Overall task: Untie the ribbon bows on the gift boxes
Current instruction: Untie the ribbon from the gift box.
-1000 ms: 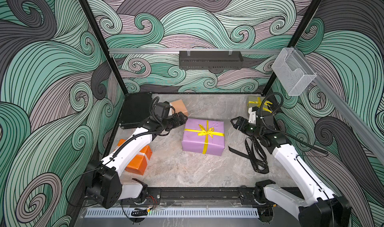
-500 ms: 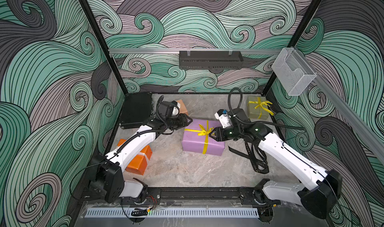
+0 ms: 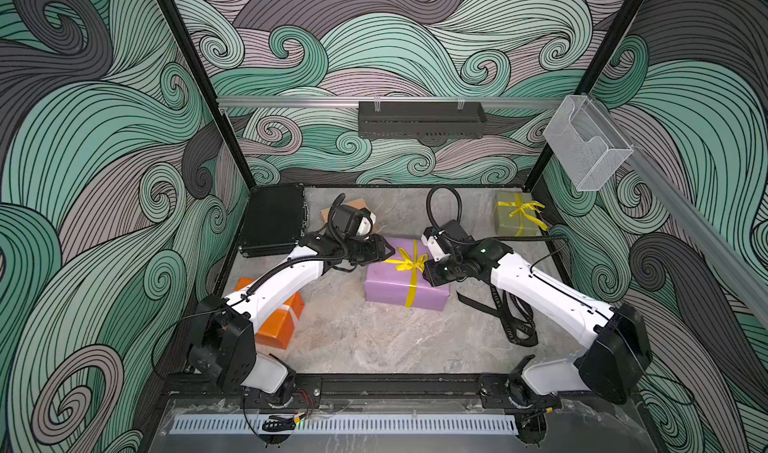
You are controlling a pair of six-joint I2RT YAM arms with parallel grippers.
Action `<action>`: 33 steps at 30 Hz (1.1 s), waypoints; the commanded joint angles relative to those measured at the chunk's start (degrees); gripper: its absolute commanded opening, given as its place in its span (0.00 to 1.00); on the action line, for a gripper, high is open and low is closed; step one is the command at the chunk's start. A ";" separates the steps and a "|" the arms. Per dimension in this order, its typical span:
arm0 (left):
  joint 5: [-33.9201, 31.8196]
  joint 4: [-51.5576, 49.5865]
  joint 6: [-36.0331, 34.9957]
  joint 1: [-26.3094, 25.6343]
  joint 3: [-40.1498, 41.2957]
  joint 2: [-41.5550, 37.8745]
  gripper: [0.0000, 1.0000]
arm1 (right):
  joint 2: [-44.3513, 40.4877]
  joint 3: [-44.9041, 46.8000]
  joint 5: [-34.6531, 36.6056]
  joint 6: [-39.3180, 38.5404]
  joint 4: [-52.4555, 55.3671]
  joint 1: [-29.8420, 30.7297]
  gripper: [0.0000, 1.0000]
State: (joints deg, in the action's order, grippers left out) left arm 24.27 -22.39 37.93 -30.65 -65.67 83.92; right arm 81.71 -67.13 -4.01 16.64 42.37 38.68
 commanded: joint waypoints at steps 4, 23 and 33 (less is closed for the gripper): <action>-0.28 -1.87 -0.67 -0.28 -1.74 1.33 0.44 | 2.96 -3.47 2.62 -2.29 -1.50 0.48 0.32; -0.58 -2.39 -0.14 -0.92 -1.83 3.43 0.44 | 7.05 -5.11 4.71 -2.18 -0.43 2.57 0.23; -1.68 -2.99 0.02 -1.78 -1.98 3.99 0.44 | 5.59 -4.84 3.72 -1.20 -0.18 2.55 0.03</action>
State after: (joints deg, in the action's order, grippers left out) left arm 23.68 -23.59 37.98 -32.08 -65.67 87.53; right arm 88.12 -71.55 -0.03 15.22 40.97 40.91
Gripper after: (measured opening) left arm 0.445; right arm 0.045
